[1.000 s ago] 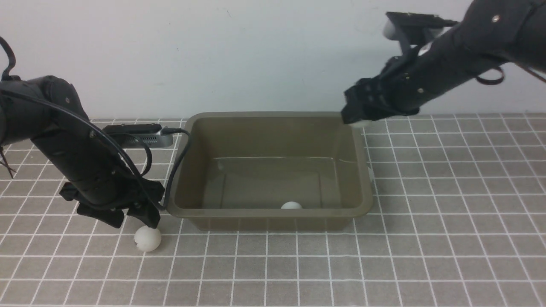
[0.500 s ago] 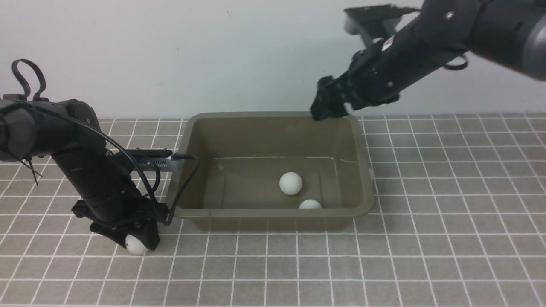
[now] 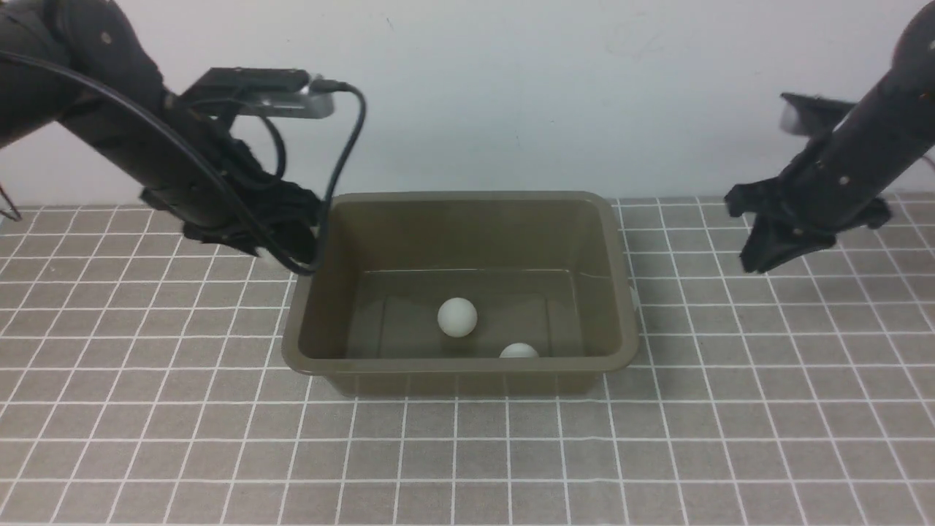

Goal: Put the table tennis balls into the box on the grey coffee tablecloth.
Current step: 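Drop the ball into the bin, then reach for and grasp a ping pong ball on the table, then release the ping pong ball into the bin and lift the gripper away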

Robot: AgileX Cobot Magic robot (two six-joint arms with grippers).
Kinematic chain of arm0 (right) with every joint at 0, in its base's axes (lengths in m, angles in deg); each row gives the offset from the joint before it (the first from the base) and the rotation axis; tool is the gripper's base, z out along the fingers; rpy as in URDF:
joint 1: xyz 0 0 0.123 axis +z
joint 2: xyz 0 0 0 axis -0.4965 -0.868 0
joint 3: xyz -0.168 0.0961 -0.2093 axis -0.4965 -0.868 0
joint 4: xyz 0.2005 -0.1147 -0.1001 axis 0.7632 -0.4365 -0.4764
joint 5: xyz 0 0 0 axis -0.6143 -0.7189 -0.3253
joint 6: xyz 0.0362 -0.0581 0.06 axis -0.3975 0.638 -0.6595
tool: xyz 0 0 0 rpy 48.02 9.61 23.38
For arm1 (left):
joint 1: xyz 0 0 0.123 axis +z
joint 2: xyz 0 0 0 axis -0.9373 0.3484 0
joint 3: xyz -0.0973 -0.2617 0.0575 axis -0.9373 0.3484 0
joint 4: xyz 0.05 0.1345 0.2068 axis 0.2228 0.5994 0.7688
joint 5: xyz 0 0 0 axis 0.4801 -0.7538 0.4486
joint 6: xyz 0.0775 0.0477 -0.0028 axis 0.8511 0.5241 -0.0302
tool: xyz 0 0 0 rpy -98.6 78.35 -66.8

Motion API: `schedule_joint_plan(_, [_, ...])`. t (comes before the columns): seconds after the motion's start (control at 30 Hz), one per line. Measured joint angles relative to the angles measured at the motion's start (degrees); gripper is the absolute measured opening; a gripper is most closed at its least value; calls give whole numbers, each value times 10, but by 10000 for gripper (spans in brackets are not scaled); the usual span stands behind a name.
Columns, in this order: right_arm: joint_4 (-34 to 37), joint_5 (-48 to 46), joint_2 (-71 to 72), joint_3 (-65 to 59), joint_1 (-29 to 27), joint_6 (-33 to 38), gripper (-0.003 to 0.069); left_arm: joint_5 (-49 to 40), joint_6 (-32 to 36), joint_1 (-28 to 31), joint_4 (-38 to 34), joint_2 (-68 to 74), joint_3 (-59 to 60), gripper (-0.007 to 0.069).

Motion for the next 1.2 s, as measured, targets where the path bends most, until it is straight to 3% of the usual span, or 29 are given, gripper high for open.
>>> schedule_joint_plan(0.07, [13, 23, -14, 0, 15, 6, 118, 3, 16, -22, -29, 20, -3, 350])
schedule_joint_plan(0.23, [23, 88, -51, 0, 58, 8, 346, 16, 20, -50, -39, 76, -4, 369])
schedule_joint_plan(0.3, [25, 107, -64, 0, 76, 8, 461, 18, 12, -50, -37, 91, -5, 436])
schedule_joint_plan(0.4, [26, 127, -75, 0, 90, 13, 551, 8, -4, -46, -33, 94, -26, 556])
schedule_joint_plan(0.47, [32, 137, -83, 0, 95, 17, 587, -14, -20, -39, -34, 94, -55, 589])
schedule_joint_plan(0.53, [40, 144, -90, 0, 97, 19, 594, -41, -32, -30, -33, 93, -81, 579])
schedule_joint_plan(0.6, [53, 151, -98, 0, 97, 19, 584, -67, -40, -20, -31, 87, -109, 509])
schedule_joint_plan(0.67, [57, 158, -104, 0, 97, 20, 533, -89, -46, -14, -27, 78, -126, 406])
schedule_joint_plan(0.7, [54, 160, -106, 0, 97, 21, 465, -100, -47, -10, -19, 66, -136, 266])
schedule_joint_plan(0.73, [53, 157, -106, 0, 96, 21, 367, -105, -47, -7, -10, 53, -139, 172])
schedule_joint_plan(0.77, [52, 156, -106, 0, 95, 21, 367, -106, -47, -6, -9, 50, -140, 155])
schedule_joint_plan(0.83, [44, 135, -104, 5, 90, 20, 360, -116, -48, 1, 9, 16, -141, 43])
schedule_joint_plan(1.03, [65, 48, -34, 48, 83, -2, 365, -156, -73, 20, 84, -87, -134, -5])
schedule_joint_plan(1.2, [81, 76, -7, 88, 155, 34, 365, -137, -77, 23, 83, -168, -48, -5])
